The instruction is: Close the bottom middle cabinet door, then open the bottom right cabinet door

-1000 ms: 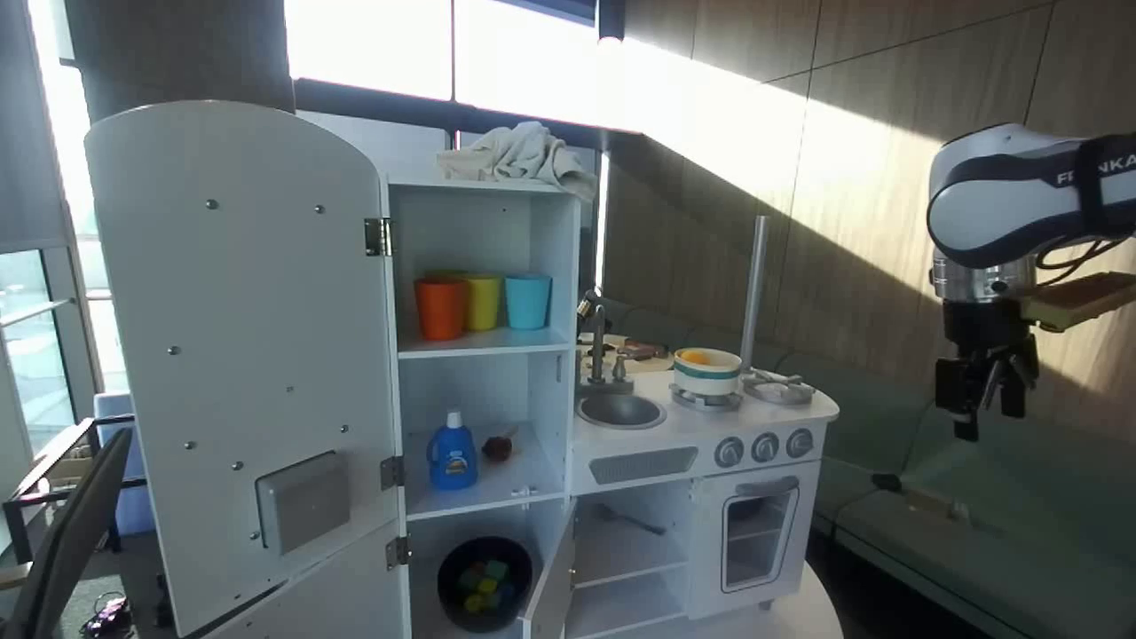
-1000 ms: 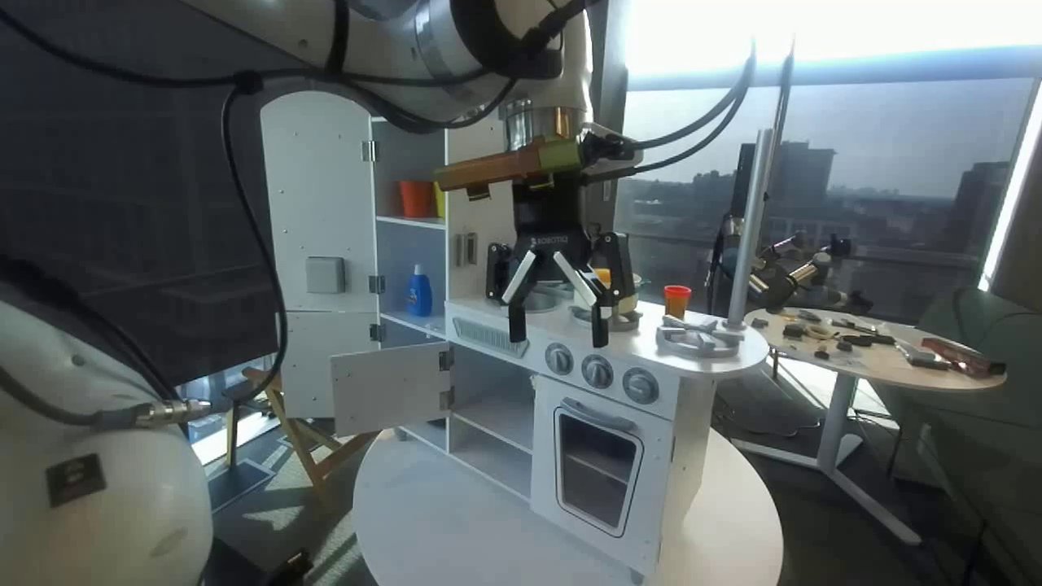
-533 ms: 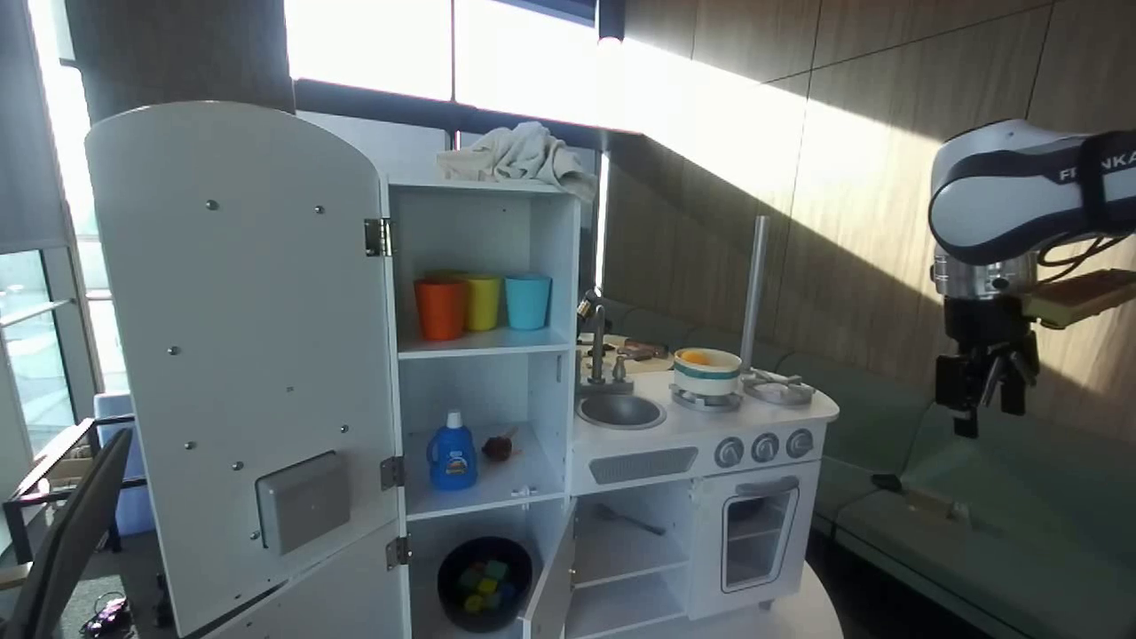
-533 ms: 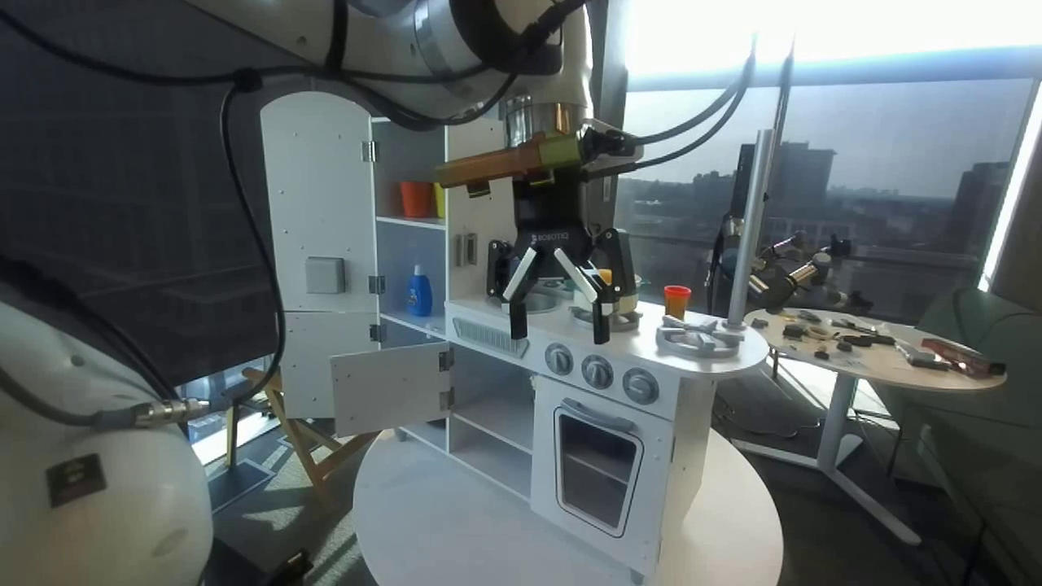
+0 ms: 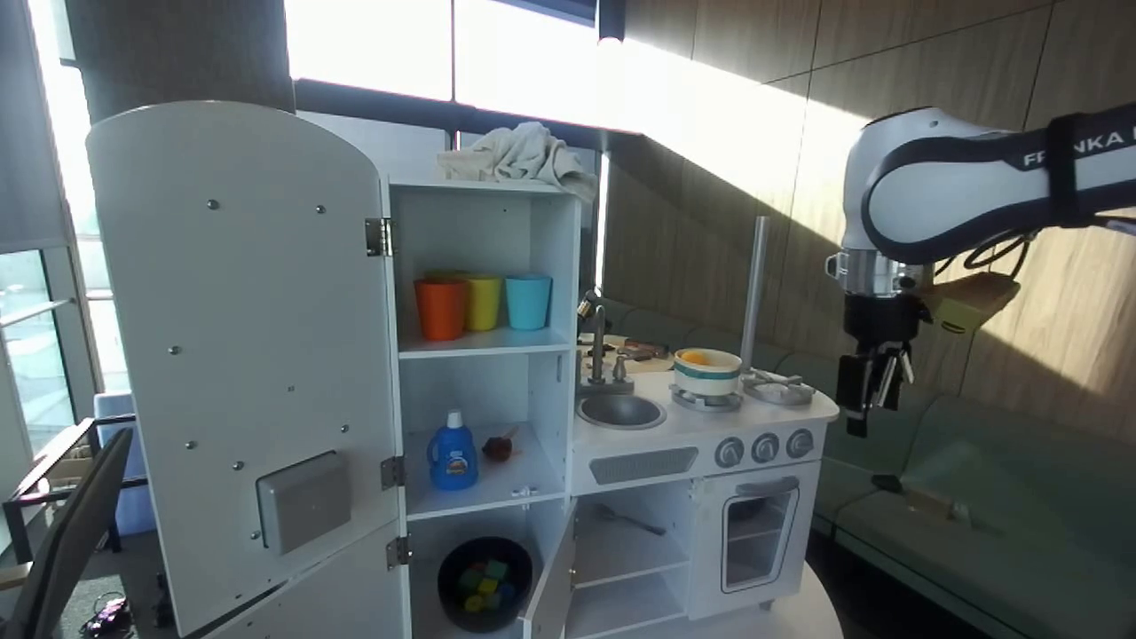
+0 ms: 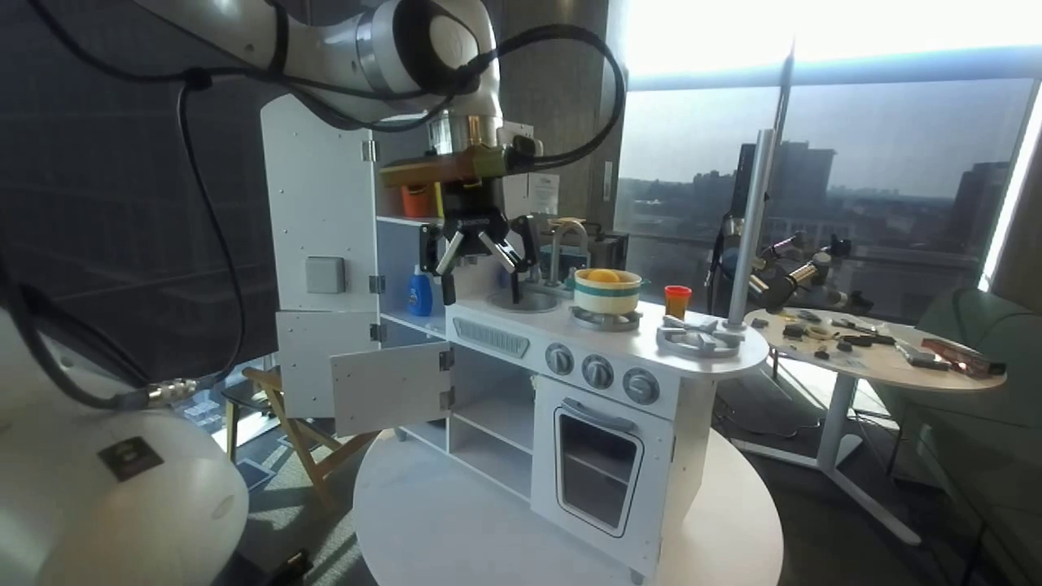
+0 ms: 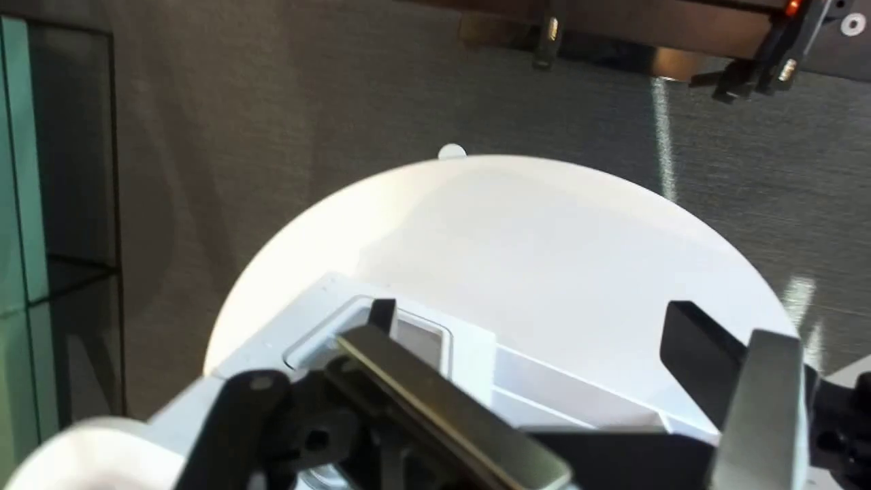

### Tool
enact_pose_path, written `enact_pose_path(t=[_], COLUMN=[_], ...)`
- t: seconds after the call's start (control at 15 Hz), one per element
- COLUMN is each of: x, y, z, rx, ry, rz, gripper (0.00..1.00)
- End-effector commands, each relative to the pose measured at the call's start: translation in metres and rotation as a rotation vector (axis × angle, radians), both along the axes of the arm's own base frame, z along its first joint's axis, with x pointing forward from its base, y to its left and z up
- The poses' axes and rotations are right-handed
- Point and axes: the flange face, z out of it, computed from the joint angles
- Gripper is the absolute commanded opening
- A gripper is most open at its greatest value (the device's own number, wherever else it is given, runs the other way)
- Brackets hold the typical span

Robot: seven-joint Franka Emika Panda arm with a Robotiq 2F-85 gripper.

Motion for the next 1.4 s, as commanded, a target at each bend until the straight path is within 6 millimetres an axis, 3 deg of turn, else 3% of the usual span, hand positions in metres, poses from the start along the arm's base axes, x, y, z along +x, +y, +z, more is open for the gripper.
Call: enact_pose_path(t=[0.0, 0.27, 0.67, 0.93, 1.33], x=[0.009, 0.007, -0.012, -0.001, 0.039], y=[0.078, 0.162, 0.24, 0.282, 0.311], z=[-0.001, -0.027, -0.076, -0.107, -0.113], rx=[0.034, 0.038, 0.007, -0.019, 0.011], ry=[-0.071, -0.088, -0.031, -0.043, -0.062], rz=[0.186, 0.42, 0.751, 0.962, 1.138], gripper=[1.0, 1.0, 1.0, 1.0, 1.0])
